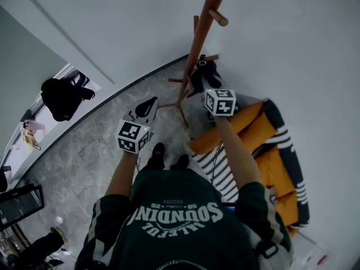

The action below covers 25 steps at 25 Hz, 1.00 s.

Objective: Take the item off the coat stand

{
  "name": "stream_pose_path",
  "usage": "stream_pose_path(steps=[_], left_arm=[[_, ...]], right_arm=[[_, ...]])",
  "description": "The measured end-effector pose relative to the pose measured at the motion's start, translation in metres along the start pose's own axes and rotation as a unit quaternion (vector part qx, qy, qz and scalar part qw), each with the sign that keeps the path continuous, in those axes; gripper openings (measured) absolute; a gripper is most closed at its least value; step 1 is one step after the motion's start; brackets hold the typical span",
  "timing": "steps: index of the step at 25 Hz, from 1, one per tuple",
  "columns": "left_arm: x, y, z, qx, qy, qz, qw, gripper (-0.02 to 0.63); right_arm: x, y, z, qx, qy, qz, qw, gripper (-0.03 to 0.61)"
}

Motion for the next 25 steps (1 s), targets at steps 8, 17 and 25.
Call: stream_pose_path(steps=[8,17,25], left_arm=[[0.002,-0.004,0.006,0.007,-0.004,-0.013,0.9999,0.000],[0.011,-0.014,0.016,0.021,-0.011,-0.037,0.9991,0.000],[0.027,-0.022,0.024,0.031,-0.014,-0.061,0.9976,0.000]], right_arm=[[-0.018,-0.008,0.021,-0.007,-0.025,-0.016,1.000,0.023],[-0.041,-0.028,0.035,0.010,-0.040,-0.041,0.998,0.023],[-0.067,-0.051,0.029,0.026,-0.053,-0.065,0.996,0.023]])
Point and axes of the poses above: the fingertips, and each gripper's own axes: x forward along the fingers, y to its left, z out of its top, the point moved 2 cm from there along -x, backward along the fingers, and after that the axes turned 7 degrees about -z, right-handed, at the moved point
